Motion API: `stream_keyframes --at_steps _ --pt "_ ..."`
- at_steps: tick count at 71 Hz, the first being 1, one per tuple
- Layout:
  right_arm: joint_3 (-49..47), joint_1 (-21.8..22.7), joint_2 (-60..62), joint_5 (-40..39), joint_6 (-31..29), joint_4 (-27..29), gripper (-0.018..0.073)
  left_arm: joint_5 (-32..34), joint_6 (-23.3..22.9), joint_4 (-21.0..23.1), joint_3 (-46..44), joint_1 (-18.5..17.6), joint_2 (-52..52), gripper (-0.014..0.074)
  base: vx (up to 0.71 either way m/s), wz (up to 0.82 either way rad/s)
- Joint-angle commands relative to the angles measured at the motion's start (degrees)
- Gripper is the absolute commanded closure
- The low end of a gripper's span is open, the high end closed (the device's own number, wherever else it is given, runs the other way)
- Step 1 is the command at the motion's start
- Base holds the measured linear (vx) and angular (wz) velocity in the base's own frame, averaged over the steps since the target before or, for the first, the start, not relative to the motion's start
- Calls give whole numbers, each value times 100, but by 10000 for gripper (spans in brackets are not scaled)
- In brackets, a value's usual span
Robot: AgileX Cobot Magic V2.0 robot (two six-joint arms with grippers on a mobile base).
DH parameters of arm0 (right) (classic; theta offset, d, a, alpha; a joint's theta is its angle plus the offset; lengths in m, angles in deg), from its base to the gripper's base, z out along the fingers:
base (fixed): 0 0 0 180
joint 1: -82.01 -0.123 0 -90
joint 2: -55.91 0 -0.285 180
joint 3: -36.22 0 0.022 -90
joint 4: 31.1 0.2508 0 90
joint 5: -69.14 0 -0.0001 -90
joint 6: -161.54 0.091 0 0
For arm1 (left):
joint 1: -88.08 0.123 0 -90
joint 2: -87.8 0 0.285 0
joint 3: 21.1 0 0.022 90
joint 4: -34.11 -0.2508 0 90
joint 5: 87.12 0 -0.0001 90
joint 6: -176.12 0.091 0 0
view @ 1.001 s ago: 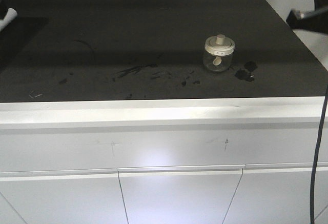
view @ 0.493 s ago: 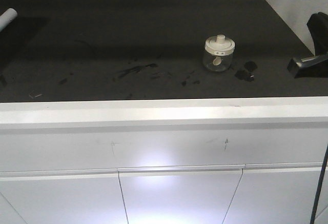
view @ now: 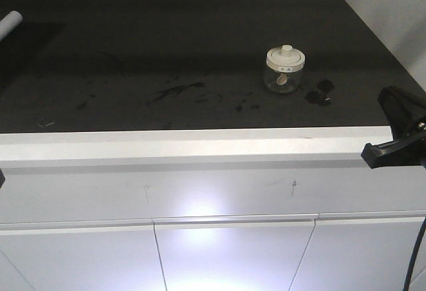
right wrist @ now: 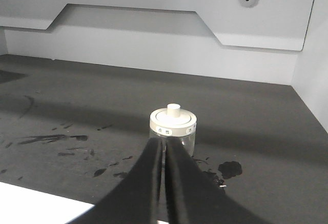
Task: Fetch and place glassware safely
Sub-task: 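Release the sash and lower the right gripper toward the worktop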
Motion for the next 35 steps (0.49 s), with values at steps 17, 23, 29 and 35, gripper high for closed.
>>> stream_keyframes --at_steps 17,23,29,35 --pt "-151 18 86 -653 5 34 559 437 -47 39 -148 -37 -39 603 0 0" --pt "-151 18 86 -648 5 34 552 437 -47 39 -148 -37 -39 603 0 0" --pt "-151 18 86 -642 5 34 526 437 -47 39 -148 -37 -39 603 0 0" --pt "-151 18 86 -631 5 34 477 437 -47 39 -148 -37 -39 603 0 0"
